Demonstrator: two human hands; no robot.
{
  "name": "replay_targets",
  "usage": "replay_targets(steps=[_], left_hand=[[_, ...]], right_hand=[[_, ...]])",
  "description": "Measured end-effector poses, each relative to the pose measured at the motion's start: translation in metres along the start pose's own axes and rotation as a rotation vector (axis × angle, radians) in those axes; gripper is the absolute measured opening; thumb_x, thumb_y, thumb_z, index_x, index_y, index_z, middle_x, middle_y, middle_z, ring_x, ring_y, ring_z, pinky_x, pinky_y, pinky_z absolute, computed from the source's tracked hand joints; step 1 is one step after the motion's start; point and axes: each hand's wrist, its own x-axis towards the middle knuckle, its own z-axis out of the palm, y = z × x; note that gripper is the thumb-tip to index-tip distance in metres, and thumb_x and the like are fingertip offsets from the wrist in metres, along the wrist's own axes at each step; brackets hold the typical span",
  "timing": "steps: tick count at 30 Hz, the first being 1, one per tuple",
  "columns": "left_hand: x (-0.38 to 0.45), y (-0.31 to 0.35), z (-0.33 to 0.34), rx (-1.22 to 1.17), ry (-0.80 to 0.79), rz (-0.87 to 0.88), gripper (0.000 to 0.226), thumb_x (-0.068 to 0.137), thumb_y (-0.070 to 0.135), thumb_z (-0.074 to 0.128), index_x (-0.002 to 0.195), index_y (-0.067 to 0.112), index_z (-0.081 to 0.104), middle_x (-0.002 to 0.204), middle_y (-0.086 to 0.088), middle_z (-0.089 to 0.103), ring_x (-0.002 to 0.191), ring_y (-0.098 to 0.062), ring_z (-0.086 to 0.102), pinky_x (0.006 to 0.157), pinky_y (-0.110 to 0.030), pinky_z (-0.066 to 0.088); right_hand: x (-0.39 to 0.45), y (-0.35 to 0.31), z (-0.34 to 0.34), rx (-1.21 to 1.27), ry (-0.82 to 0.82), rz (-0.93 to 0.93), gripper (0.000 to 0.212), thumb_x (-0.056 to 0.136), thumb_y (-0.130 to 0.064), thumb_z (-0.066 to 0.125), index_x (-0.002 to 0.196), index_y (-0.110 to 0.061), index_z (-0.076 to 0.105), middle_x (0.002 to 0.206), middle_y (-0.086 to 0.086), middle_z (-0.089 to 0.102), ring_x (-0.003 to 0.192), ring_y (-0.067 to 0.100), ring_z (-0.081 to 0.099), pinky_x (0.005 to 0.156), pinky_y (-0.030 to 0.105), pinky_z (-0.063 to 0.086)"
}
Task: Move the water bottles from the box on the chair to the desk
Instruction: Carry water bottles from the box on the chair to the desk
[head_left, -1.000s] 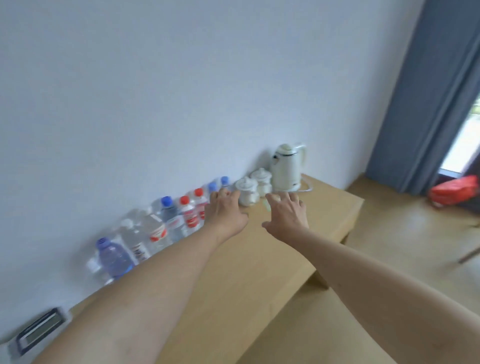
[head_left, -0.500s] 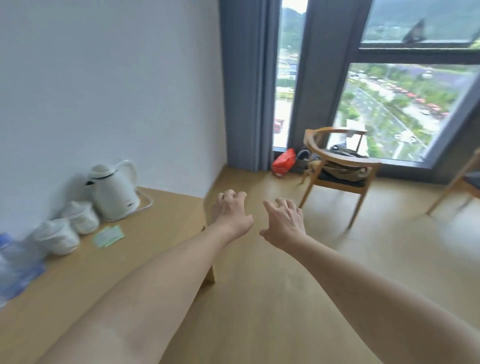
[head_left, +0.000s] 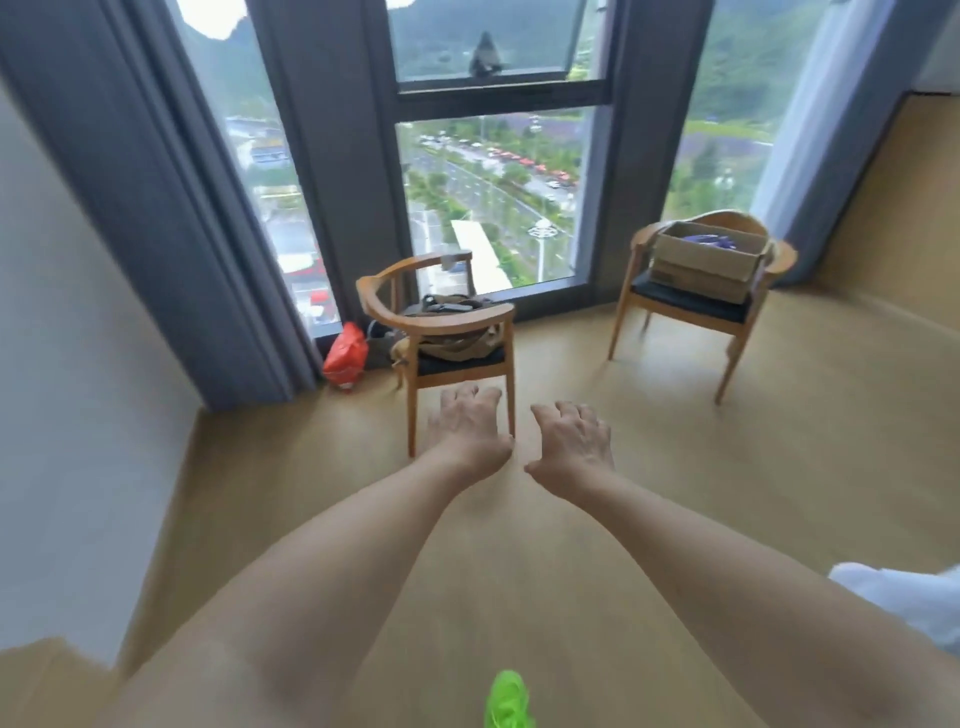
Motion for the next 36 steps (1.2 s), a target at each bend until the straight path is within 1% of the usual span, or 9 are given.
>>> replay_targets(steps=[4,8,11,17,20,23,27,32,36], left_hand=[[0.11,0.042,0.002,0.037,-0.003,0.123,0.057,0.089,0.039,0.069,0.141,0.026,0.051,0.142,-0.007,0.049,0.131,-0.03,0.042,0.102,-0.046,0.043],[0.2,0.092,0.004,0.027,-0.016,0.229,0.059,0.089,0.037,0.07,0.144,0.025,0.05,0.145,-0.008,0.048,0.132,-0.03,0.042,0.103,-0.045,0.043],[0.252,0.129,0.016,0.006,-0.047,0.316,0.06,0.089,0.034,0.069,0.146,0.024,0.05,0.145,-0.008,0.048,0.133,-0.03,0.041,0.101,-0.043,0.042],[0.342,0.201,0.059,0.029,-0.114,0.48,0.061,0.091,0.031,0.066,0.148,0.023,0.047,0.15,-0.01,0.047,0.137,-0.03,0.039,0.106,-0.043,0.042],[0.396,0.239,0.087,0.038,-0.12,0.511,0.061,0.091,0.033,0.067,0.148,0.023,0.048,0.149,-0.01,0.047,0.137,-0.03,0.04,0.106,-0.041,0.042],[0.457,0.28,0.119,0.045,-0.107,0.528,0.058,0.09,0.032,0.069,0.145,0.023,0.05,0.146,-0.009,0.048,0.135,-0.029,0.041,0.103,-0.039,0.044],[0.536,0.335,0.149,0.039,-0.108,0.51,0.058,0.09,0.033,0.07,0.144,0.023,0.05,0.144,-0.007,0.049,0.133,-0.029,0.042,0.1,-0.04,0.046],[0.617,0.388,0.177,-0.01,-0.113,0.463,0.051,0.088,0.032,0.072,0.135,0.023,0.056,0.139,-0.007,0.052,0.127,-0.029,0.044,0.095,-0.038,0.046],[0.674,0.414,0.201,0.005,-0.16,0.466,0.052,0.088,0.029,0.072,0.137,0.023,0.055,0.141,-0.008,0.051,0.13,-0.029,0.043,0.098,-0.04,0.048]], right_hand=[[0.084,0.043,-0.024,-0.025,0.044,0.099,0.068,0.085,-0.041,0.073,0.145,-0.028,0.045,0.15,0.01,0.045,0.138,0.033,0.038,0.109,0.046,0.035],[0.153,0.087,-0.052,-0.039,0.111,0.209,0.067,0.086,-0.04,0.073,0.145,-0.027,0.045,0.145,0.008,0.049,0.135,0.031,0.041,0.107,0.044,0.037],[0.191,0.126,-0.063,-0.022,0.119,0.29,0.067,0.084,-0.042,0.074,0.144,-0.029,0.045,0.141,0.005,0.05,0.132,0.029,0.042,0.105,0.041,0.037],[0.266,0.209,-0.061,0.013,0.094,0.424,0.072,0.085,-0.043,0.073,0.148,-0.032,0.041,0.141,0.005,0.048,0.133,0.029,0.04,0.104,0.04,0.037],[0.313,0.256,-0.057,0.008,0.103,0.438,0.068,0.085,-0.043,0.072,0.146,-0.031,0.044,0.141,0.005,0.049,0.133,0.029,0.04,0.103,0.041,0.037],[0.369,0.309,-0.057,0.008,0.125,0.445,0.062,0.086,-0.042,0.073,0.142,-0.029,0.049,0.136,0.004,0.052,0.128,0.028,0.044,0.099,0.039,0.04],[0.443,0.377,-0.073,0.02,0.128,0.455,0.06,0.086,-0.042,0.074,0.139,-0.03,0.049,0.136,0.004,0.053,0.126,0.028,0.045,0.096,0.04,0.041],[0.518,0.443,-0.094,0.028,0.091,0.468,0.065,0.087,-0.039,0.074,0.145,-0.032,0.045,0.14,0.004,0.051,0.129,0.028,0.043,0.1,0.04,0.041],[0.574,0.478,-0.097,0.054,0.059,0.473,0.067,0.087,-0.04,0.074,0.146,-0.033,0.044,0.141,0.003,0.051,0.131,0.027,0.043,0.102,0.041,0.041]])
